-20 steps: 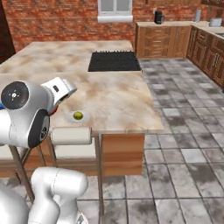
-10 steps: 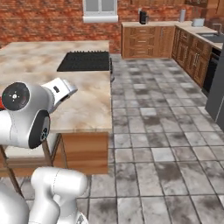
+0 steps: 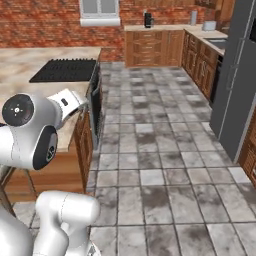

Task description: Take the smaller bowl and place it next to the appetizer plate on the dining counter , and place the larger bowl next to the plate with cooked food.

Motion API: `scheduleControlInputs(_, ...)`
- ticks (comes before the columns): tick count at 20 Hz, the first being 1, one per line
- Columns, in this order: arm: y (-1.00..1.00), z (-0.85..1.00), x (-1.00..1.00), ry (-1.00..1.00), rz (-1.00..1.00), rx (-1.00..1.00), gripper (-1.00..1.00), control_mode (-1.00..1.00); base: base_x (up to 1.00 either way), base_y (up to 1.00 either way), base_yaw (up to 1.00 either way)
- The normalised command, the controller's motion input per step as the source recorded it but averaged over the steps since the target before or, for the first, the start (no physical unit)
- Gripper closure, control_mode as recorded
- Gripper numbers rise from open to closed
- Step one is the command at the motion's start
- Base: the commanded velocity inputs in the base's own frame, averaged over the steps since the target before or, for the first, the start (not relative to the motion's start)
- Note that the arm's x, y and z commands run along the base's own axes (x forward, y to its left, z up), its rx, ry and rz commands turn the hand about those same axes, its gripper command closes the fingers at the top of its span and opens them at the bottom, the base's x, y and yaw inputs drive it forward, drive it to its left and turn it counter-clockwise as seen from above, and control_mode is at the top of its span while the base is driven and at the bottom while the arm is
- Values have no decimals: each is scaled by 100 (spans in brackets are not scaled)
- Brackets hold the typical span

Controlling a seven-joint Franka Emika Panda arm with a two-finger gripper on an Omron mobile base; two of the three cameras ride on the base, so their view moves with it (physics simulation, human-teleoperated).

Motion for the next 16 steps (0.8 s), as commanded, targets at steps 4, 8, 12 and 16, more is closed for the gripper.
scheduleControlInputs(4,0,0,0,0,0,0,-100,100,33,-96,0)
scheduleControlInputs(8,0,0,0,0,0,0,-100,100,44,-88,0)
scheduleControlInputs(12,0,0,0,0,0,0,-100,100,70,-57,0)
scheduleControlInputs(16,0,0,0,0,0,0,-100,100,100,0,3)
